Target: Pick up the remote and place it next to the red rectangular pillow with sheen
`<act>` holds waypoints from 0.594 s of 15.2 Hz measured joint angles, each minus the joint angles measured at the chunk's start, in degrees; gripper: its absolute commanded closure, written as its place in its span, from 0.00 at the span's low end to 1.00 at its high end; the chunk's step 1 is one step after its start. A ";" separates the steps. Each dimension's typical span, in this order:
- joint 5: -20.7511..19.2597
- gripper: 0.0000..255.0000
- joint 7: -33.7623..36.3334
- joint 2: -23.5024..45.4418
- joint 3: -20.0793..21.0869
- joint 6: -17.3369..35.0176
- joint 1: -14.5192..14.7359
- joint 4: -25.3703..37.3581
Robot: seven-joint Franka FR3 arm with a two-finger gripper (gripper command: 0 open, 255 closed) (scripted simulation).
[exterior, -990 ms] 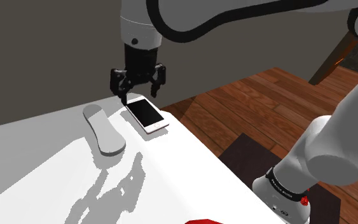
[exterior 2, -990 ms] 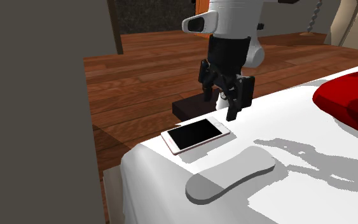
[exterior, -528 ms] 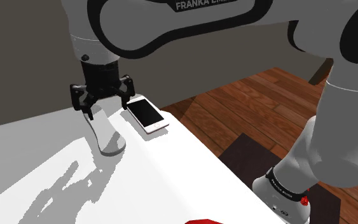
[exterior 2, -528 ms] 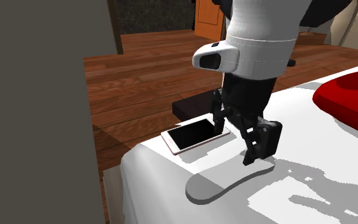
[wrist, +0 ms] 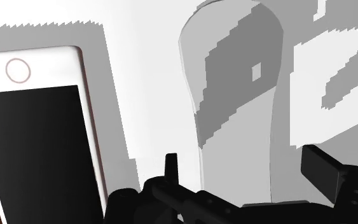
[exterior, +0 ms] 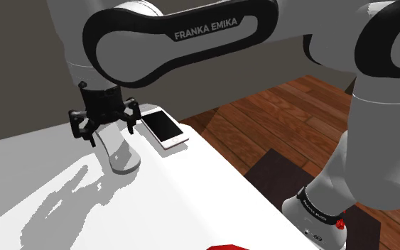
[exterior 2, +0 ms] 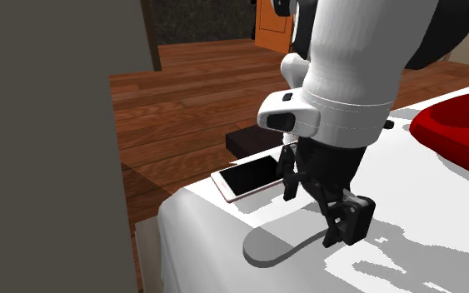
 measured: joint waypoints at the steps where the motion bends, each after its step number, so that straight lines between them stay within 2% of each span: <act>1: -0.24 0.00 0.06 0.44 -0.13 0.79 0.02 -0.39; 8: -0.30 0.00 0.19 0.44 -0.17 1.80 -0.07 -1.40; 9: -0.30 1.00 0.19 0.44 -0.17 1.80 -0.07 -1.40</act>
